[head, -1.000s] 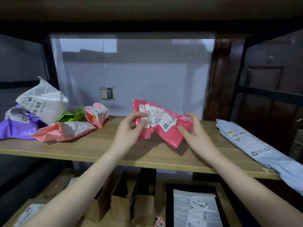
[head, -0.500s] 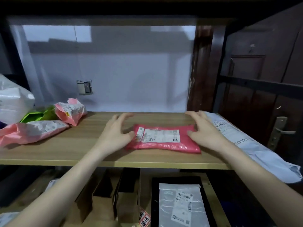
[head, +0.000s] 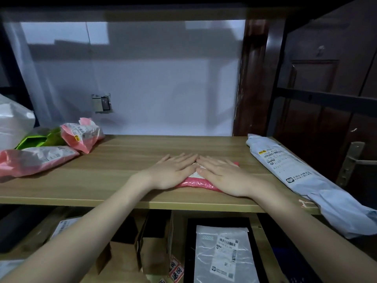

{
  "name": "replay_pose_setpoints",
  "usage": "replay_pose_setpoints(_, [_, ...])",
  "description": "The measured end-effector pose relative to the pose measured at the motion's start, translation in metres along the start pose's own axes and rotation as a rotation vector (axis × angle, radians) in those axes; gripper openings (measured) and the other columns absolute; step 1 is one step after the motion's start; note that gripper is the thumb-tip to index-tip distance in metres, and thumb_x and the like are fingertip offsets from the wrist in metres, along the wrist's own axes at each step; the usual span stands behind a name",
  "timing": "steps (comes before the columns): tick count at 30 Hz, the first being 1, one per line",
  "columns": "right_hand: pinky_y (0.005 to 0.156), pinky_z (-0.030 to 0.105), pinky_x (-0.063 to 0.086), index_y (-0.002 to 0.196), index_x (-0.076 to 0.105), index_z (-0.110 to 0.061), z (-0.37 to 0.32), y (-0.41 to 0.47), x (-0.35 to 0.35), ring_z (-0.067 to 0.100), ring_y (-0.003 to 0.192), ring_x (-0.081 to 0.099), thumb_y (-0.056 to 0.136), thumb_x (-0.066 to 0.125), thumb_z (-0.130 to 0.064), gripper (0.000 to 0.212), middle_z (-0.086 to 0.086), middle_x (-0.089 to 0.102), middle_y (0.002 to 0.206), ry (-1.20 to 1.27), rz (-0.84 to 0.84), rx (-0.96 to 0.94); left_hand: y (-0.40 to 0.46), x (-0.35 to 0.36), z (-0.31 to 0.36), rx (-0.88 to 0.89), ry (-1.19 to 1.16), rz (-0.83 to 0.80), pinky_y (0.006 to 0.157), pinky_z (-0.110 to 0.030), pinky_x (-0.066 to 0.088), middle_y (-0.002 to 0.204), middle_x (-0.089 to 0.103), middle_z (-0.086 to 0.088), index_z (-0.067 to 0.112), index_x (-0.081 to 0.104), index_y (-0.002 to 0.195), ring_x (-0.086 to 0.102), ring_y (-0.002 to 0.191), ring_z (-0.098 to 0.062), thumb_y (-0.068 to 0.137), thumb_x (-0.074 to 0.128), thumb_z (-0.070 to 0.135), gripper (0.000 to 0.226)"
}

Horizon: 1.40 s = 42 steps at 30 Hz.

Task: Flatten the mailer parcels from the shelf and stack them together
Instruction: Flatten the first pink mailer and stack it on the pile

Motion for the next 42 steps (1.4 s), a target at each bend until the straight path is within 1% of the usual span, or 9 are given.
replay_pose_setpoints(7, [0.119,0.036,-0.004,0.15,0.004,-0.03,-0.0016,-0.0023,0.0004,0.001,0.144,-0.003,0.097,0.011,-0.052,0.058,-0.015,0.001,0.158,-0.013,-0.044,0.023,-0.0032,0.0031,0.0022,-0.011,0.051,0.013,0.117,-0.032,-0.006,0.158,0.001,0.016,0.032,0.001,0.15,-0.003,0.145,-0.002,0.099,0.011,0.048,0.054])
replay_pose_setpoints(15, [0.118,0.035,-0.009,0.15,0.003,-0.029,-0.0039,-0.0043,-0.0002,-0.001,0.143,-0.007,0.098,0.01,-0.05,0.057,-0.016,-0.005,0.158,-0.031,-0.082,0.02,-0.0024,0.0041,0.002,-0.02,0.072,-0.012,0.117,-0.032,-0.008,0.158,-0.002,0.015,0.031,-0.002,0.15,-0.006,0.145,-0.002,0.099,0.01,0.048,0.055])
replay_pose_setpoints(22, [0.119,0.037,-0.008,0.149,-0.002,-0.029,-0.0025,-0.0026,0.0021,-0.002,0.143,-0.009,0.097,0.009,-0.051,0.058,-0.016,-0.008,0.157,-0.074,-0.103,0.037,-0.0014,0.0049,0.0019,-0.027,0.057,-0.027,0.116,-0.033,-0.009,0.158,-0.004,0.015,0.032,-0.002,0.15,-0.007,0.145,-0.002,0.099,0.012,0.05,0.056])
replay_pose_setpoints(35, [0.118,0.038,-0.009,0.15,-0.004,-0.028,-0.0034,-0.001,0.0006,-0.001,0.143,-0.011,0.097,0.011,-0.052,0.06,-0.015,-0.012,0.157,-0.097,-0.135,0.04,-0.002,0.0036,0.0024,-0.035,0.078,-0.051,0.117,-0.032,-0.007,0.158,-0.01,0.01,0.026,-0.004,0.151,-0.01,0.145,-0.004,0.098,0.015,0.052,0.062])
replay_pose_setpoints(42, [0.118,0.038,-0.01,0.149,-0.005,-0.028,-0.0014,-0.0005,0.0021,-0.001,0.142,-0.013,0.098,0.009,-0.048,0.056,-0.014,-0.013,0.156,-0.099,-0.137,0.034,-0.0001,0.0053,0.001,-0.042,0.069,-0.055,0.116,-0.031,-0.008,0.158,-0.01,0.011,0.027,-0.004,0.15,-0.01,0.144,-0.004,0.098,0.015,0.052,0.061])
Point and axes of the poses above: each hand's wrist, its own y-axis towards the middle knuckle, its own x-axis out of the palm, z = x × y, the point moved 1 cm from there along y, towards the middle knuckle
